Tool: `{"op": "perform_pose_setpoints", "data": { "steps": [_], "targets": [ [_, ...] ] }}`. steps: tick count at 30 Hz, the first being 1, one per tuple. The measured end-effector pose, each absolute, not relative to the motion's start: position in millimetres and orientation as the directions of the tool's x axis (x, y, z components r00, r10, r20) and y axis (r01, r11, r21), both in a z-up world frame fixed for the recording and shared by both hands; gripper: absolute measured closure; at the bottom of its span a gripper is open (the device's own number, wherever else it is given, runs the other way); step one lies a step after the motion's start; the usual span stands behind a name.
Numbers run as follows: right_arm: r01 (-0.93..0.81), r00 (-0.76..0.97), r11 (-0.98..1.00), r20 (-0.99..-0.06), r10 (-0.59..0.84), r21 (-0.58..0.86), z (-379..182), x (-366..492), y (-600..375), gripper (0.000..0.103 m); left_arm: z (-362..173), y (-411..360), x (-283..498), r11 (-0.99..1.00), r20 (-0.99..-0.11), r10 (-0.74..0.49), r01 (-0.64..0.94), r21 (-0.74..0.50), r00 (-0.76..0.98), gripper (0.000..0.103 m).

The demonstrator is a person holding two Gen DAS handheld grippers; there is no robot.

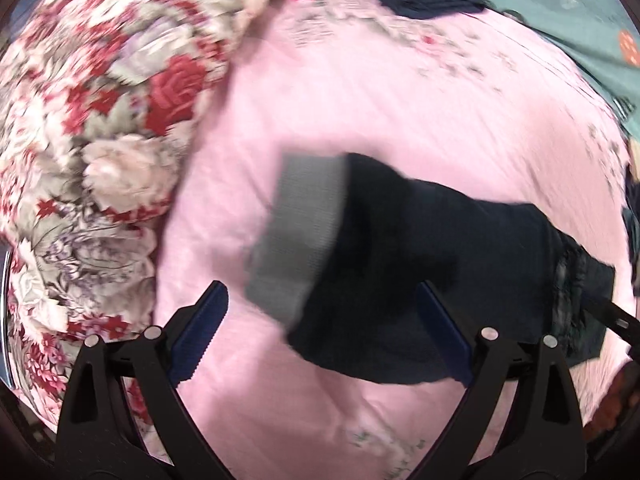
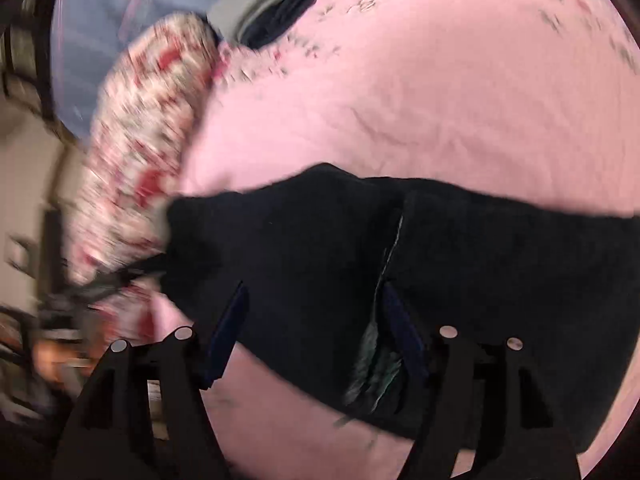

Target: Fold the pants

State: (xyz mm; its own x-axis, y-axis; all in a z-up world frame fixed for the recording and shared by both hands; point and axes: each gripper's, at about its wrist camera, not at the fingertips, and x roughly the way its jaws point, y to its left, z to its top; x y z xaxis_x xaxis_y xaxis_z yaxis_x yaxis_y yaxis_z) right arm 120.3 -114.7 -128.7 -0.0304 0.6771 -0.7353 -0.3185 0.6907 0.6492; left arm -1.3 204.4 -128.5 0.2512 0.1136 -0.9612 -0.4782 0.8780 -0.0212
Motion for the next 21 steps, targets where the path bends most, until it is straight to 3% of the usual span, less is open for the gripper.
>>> {"op": "perform_pose_setpoints", "data": {
  "steps": [7,8,10,12,14,15,21],
  "targets": [
    [-0.167,-0.011,0.714,-0.726,0.688,0.68,-130.5,109.6,-161.6,0.033,-167.6,210.6,11.4,0.876,-0.975,0.012,-0.473,-0.096,0.22,0.009],
    [-0.162,-0.011,0.722,-0.733,0.68,0.673,-130.7,108.3,-163.9,0.033,-177.1,208.1,15.1,0.879,-0.981,0.018,-0.47,-0.076,0.192,0.019],
    [-0.163,-0.009,0.729,-0.74,0.672,0.664,-128.4,105.6,-173.1,0.033,-189.1,201.8,19.3,0.894,-0.982,0.052,-0.447,-0.035,0.18,0.021],
    [-0.163,-0.002,0.737,-0.747,0.665,0.656,-128.7,102.5,-171.1,0.033,-185.9,198.5,20.6,0.898,-0.982,0.056,-0.439,-0.031,0.183,0.033],
    [-0.168,0.001,0.736,-0.746,0.666,0.656,-128.4,102.2,-171.5,0.033,-168.9,190.7,22.1,0.915,-0.982,0.066,-0.403,-0.011,0.175,0.064],
    [-0.17,0.004,0.736,-0.747,0.665,0.655,-128.1,102.1,-169.1,0.033,-156.7,185.4,22.0,0.923,-0.982,0.064,-0.386,-0.01,0.18,0.07],
    [-0.201,0.001,0.709,-0.724,0.69,0.676,-125.1,104.3,-167.5,0.033,-73.3,135.0,23.2,0.964,-0.944,-0.01,-0.247,-0.096,0.329,0.073]
  ]
}}
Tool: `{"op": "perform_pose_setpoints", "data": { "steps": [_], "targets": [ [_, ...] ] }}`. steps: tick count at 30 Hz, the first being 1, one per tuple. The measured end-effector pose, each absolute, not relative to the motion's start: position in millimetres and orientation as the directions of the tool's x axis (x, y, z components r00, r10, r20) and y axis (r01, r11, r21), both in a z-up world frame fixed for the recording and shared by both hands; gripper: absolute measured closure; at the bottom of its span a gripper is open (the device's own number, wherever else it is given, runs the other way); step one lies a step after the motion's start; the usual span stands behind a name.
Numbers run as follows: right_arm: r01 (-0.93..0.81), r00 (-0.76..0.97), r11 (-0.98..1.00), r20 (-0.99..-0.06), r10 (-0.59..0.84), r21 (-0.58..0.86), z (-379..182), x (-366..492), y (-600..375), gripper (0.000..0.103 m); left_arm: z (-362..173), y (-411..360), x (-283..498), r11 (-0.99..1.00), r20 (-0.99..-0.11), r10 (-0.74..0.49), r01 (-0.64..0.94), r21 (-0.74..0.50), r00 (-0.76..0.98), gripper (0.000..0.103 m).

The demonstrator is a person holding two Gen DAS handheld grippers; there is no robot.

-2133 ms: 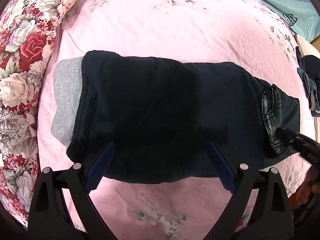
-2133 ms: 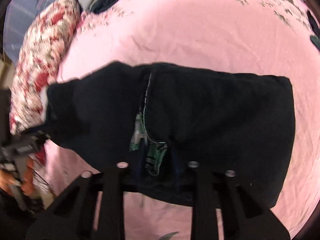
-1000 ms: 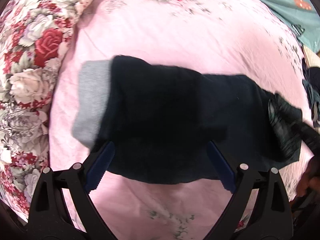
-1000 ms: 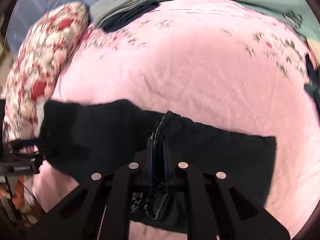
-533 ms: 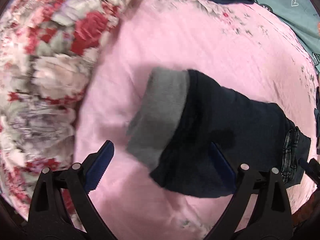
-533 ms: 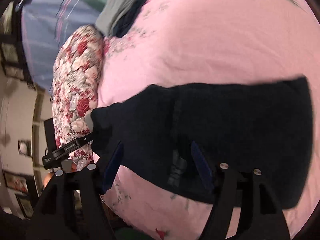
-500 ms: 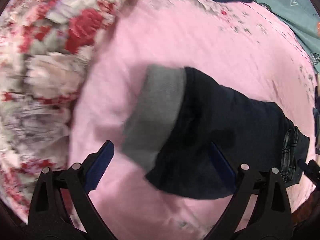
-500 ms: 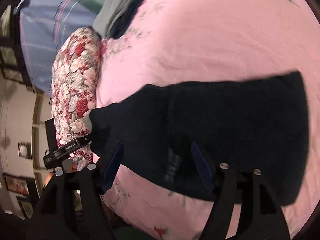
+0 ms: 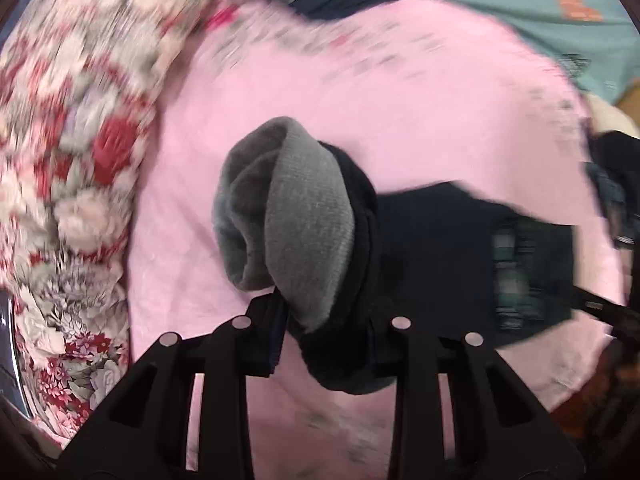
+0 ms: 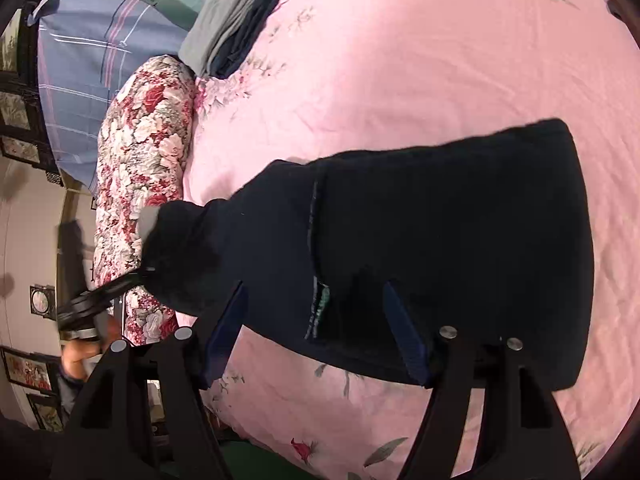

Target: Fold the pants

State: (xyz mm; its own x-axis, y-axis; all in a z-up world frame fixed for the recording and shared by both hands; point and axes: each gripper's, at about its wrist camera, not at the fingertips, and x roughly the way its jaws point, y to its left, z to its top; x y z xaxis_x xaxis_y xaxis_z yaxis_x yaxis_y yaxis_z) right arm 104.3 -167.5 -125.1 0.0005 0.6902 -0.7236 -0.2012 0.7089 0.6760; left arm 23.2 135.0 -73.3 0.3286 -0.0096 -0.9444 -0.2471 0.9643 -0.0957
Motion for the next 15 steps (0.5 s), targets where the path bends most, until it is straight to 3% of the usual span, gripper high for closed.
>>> {"op": "perform_pose_setpoints", "data": {
  "steps": [3,4,5,7,10,12,15],
  "targets": [
    [-0.201,0.01,0.694,-0.707,0.708,0.692,-121.9,104.2,-170.8,0.033,-52.4,99.6,31.0,0.973,-0.923,-0.11,-0.15,-0.176,0.368,0.065],
    [-0.198,0.011,0.692,-0.704,0.71,0.694,-121.0,104.1,-172.9,0.033,-51.7,80.7,38.1,0.967,-0.91,-0.186,-0.095,-0.236,0.372,0.057],
    [-0.195,0.013,0.69,-0.702,0.713,0.697,-120.3,103.7,-175.8,0.033,-57.1,66.7,41.3,0.961,-0.901,-0.224,-0.068,-0.268,0.371,0.038],
    [-0.182,0.021,0.698,-0.707,0.707,0.692,-120.9,102.7,-184.1,0.032,-83.7,37.6,56.2,0.945,-0.892,-0.305,-0.009,-0.326,0.333,0.024],
    [-0.148,0.036,0.72,-0.724,0.689,0.678,-122.9,101.2,-198.8,0.032,-130.0,11.2,72.9,0.962,-0.951,-0.264,-0.021,-0.27,0.158,0.029],
    [-0.133,0.057,0.736,-0.736,0.675,0.664,-119.6,99.2,-205.5,0.032,-129.5,6.9,72.7,0.951,-0.942,-0.302,-0.022,-0.308,0.147,0.028],
    [-0.134,0.084,0.751,-0.747,0.659,0.647,-114.6,96.7,-212.5,0.029,-99.6,14.9,63.9,0.949,-0.925,-0.309,0.017,-0.314,0.222,0.017]
  ]
}}
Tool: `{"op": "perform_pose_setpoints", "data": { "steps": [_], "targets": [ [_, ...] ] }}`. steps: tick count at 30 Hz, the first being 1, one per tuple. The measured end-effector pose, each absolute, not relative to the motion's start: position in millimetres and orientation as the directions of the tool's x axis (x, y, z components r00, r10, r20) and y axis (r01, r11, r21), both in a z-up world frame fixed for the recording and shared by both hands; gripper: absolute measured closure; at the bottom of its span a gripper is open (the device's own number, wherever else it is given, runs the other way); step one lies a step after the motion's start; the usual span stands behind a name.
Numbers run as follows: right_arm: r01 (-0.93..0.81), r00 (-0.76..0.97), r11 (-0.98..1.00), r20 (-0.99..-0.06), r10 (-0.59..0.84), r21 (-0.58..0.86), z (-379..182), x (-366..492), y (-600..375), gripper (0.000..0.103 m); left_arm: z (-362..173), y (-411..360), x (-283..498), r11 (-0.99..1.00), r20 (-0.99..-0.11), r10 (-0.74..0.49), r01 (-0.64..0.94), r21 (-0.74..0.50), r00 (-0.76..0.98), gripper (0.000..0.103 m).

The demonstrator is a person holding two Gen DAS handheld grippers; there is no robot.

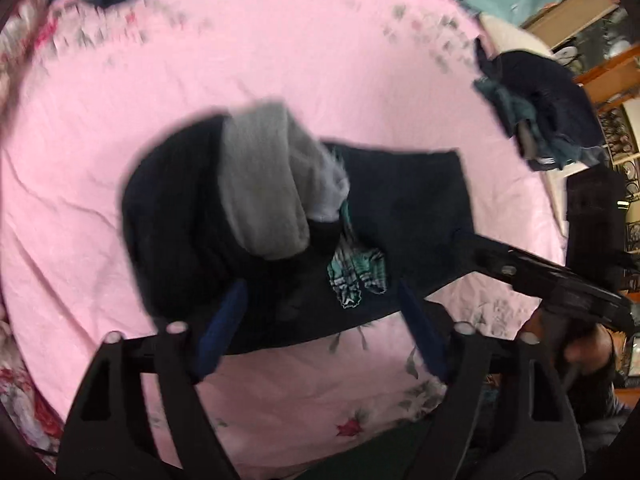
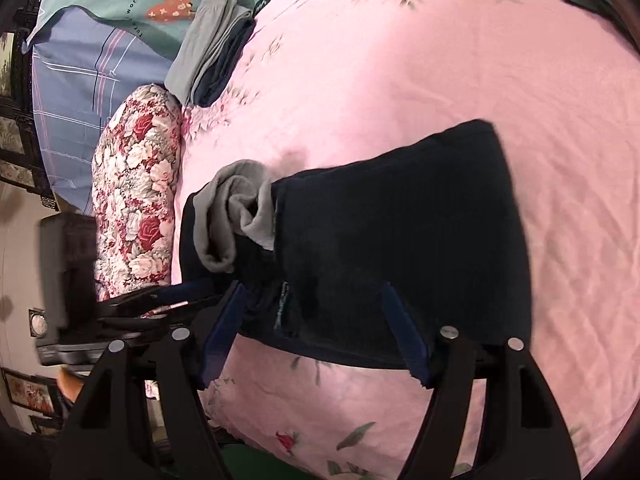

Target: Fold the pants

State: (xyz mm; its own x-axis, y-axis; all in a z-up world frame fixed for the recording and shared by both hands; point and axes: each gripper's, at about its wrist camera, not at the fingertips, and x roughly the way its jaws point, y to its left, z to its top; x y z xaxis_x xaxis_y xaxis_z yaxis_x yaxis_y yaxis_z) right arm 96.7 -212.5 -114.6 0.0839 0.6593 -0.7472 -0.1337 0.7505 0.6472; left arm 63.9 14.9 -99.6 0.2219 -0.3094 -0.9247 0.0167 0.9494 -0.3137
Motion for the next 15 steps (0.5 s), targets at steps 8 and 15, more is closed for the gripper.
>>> {"op": "perform_pose_setpoints", "data": {
  "steps": [8,15],
  "targets": [
    [-0.23,0.057,0.736,-0.746,0.663,0.637,-106.8,98.5,-170.8,0.029,-82.4,85.4,44.3,0.972,-0.927,-0.131,-0.14,-0.191,0.352,0.008],
    [-0.368,0.107,0.752,-0.778,0.619,0.547,-89.8,119.4,-101.4,0.013,-133.7,124.4,30.0,0.942,-0.966,-0.092,-0.294,-0.164,0.243,0.008]
  ]
}}
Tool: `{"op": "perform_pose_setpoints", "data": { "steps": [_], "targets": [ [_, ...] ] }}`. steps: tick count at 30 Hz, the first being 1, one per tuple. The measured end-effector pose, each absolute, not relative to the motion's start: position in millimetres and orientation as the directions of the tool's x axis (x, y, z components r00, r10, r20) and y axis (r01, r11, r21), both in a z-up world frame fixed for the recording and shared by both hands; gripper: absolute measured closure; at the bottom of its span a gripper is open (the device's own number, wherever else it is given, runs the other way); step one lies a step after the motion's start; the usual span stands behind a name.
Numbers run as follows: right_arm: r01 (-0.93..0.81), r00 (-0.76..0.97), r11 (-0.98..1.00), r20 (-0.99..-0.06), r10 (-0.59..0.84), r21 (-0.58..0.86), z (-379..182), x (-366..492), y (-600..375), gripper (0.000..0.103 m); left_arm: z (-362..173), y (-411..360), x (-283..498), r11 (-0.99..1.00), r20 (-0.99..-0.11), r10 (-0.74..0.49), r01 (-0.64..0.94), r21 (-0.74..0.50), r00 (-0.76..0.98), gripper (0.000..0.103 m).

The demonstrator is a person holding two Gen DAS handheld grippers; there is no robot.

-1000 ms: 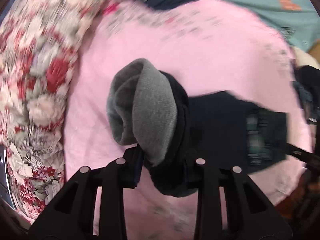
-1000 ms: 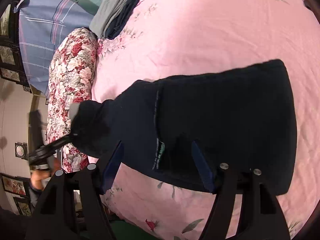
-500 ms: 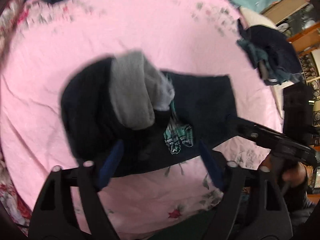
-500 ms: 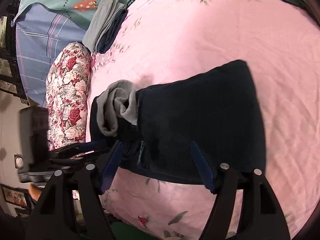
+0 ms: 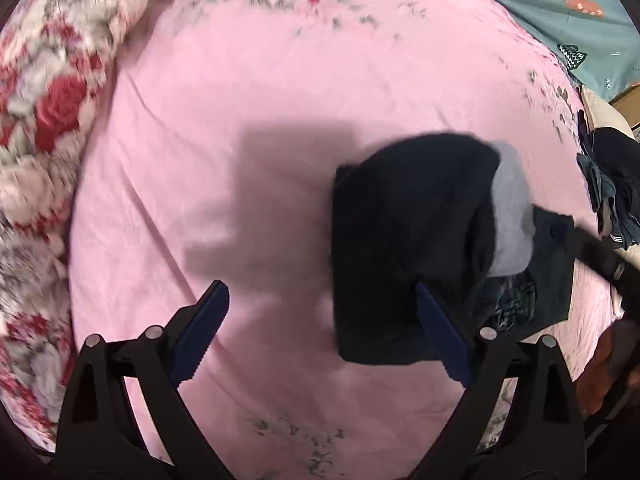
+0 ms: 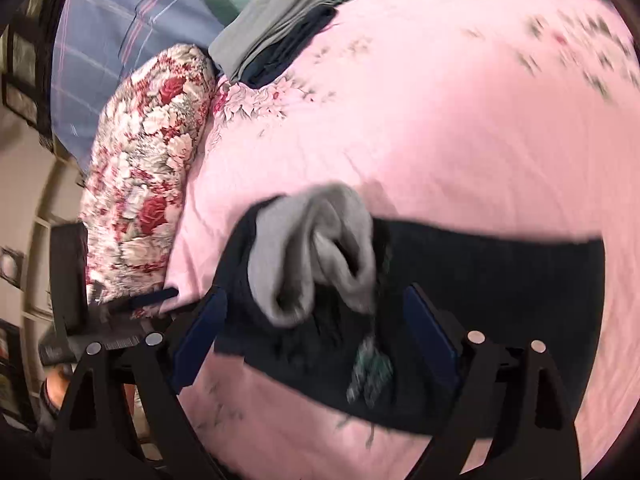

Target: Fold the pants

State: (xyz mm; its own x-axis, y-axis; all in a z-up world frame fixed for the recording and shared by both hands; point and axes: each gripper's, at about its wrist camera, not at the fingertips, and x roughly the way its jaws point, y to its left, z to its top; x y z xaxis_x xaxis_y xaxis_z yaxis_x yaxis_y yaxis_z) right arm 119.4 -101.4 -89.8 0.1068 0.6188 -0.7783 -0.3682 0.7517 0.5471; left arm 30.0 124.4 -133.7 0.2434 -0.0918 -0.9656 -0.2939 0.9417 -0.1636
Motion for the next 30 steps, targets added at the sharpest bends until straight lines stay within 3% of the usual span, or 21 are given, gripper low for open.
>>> {"op": "perform_pose_setpoints", "data": {
  "steps": [2,6,8,10,13,16,19,24,27,30],
  "targets": [
    [-0.41,0.079,0.729,-0.775,0.628,0.548,-93.1,123.3,-84.0,0.013,-137.2,126.3,27.0,0.939,-0.963,-0.103,-0.296,-0.176,0.249,0.008],
    [-0.487,0.097,0.803,-0.893,0.441,0.344,-120.2,122.1,-49.8,0.017,-139.2,128.9,24.5,0.939,-0.963,-0.114,-0.29,-0.185,0.245,0.008],
    [-0.507,0.071,0.796,-0.904,0.421,0.331,-134.0,119.4,-40.5,0.032,-141.6,128.6,22.3,0.943,-0.965,-0.113,-0.281,-0.18,0.238,0.008],
    [-0.499,0.008,0.774,-0.891,0.454,0.39,-146.4,117.9,-37.3,0.059,-145.5,127.8,21.2,0.946,-0.967,-0.116,-0.273,-0.178,0.228,0.008],
    [-0.488,-0.005,0.77,-0.883,0.469,0.411,-144.7,115.0,-38.4,0.075,-147.7,126.3,22.4,0.942,-0.966,-0.122,-0.281,-0.185,0.228,0.008],
    [-0.455,-0.028,0.706,-0.801,0.598,0.543,-114.2,108.4,-47.7,0.079,-140.5,131.7,21.5,0.935,-0.948,-0.18,-0.255,-0.248,0.261,0.008],
    [-0.412,-0.046,0.585,-0.657,0.753,0.699,-72.5,101.8,-73.7,0.08,-123.3,139.9,20.5,0.917,-0.926,-0.235,-0.249,-0.312,0.297,0.008],
    [-0.388,0.046,0.534,-0.562,0.826,0.752,-20.8,90.5,-139.5,0.08,-94.1,132.2,22.9,0.887,-0.852,-0.35,-0.154,-0.435,0.389,0.002],
    [-0.315,0.087,0.579,-0.585,0.806,0.752,-27.6,91.2,-189.9,0.08,-105.4,104.5,37.6,0.879,-0.849,-0.408,-0.109,-0.465,0.335,0.002],
    [-0.225,0.136,0.75,-0.742,0.657,0.622,-70.6,97.6,-223.6,0.08,-116.7,57.5,53.0,0.923,-0.891,-0.362,-0.032,-0.384,0.273,0.002]
  ]
}}
